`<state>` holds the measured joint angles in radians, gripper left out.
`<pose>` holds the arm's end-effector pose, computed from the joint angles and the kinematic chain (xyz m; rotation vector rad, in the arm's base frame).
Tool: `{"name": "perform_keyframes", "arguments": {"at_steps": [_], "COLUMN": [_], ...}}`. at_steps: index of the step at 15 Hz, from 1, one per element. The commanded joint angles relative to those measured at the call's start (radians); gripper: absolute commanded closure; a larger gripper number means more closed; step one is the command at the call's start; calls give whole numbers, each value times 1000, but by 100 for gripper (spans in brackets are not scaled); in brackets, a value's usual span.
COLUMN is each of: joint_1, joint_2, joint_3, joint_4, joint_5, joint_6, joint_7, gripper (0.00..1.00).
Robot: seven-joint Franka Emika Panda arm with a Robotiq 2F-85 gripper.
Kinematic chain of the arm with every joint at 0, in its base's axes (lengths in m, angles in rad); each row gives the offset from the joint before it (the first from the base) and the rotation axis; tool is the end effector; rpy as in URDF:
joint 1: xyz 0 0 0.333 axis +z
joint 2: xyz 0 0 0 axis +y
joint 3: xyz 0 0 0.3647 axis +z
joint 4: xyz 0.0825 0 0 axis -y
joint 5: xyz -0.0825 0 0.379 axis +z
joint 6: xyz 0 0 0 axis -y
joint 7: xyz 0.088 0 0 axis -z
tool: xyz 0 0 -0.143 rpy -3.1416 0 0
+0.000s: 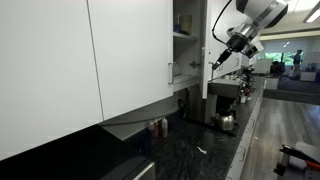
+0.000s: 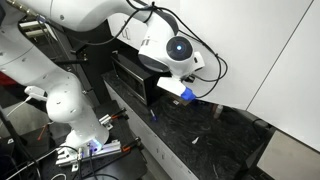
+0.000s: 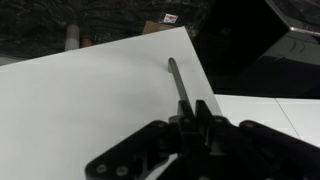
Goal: Open the right cabinet door
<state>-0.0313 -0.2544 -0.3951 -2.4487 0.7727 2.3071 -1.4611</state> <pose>0.4279 -0.1624 0.4252 -2.5791 -0.6964 -0.8205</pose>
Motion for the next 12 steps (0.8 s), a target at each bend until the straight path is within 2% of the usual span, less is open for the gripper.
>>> {"name": "perform_keyframes", "arguments": {"at_steps": [1,2,3,4,12], "joint_1": [-62,-67,-54,-56,-58], "joint_2": [-34,-33,3,3,4], "joint_3": [18,24,41,45,56], "joint_4": [14,14,2,2,2], "joint_5": [22,19,9,7,6], "joint_6": [-63,-55,-21,-19,-11], "joint_7": [13,30,-9,-13,-15], "gripper": [97,97,97,90,90]}}
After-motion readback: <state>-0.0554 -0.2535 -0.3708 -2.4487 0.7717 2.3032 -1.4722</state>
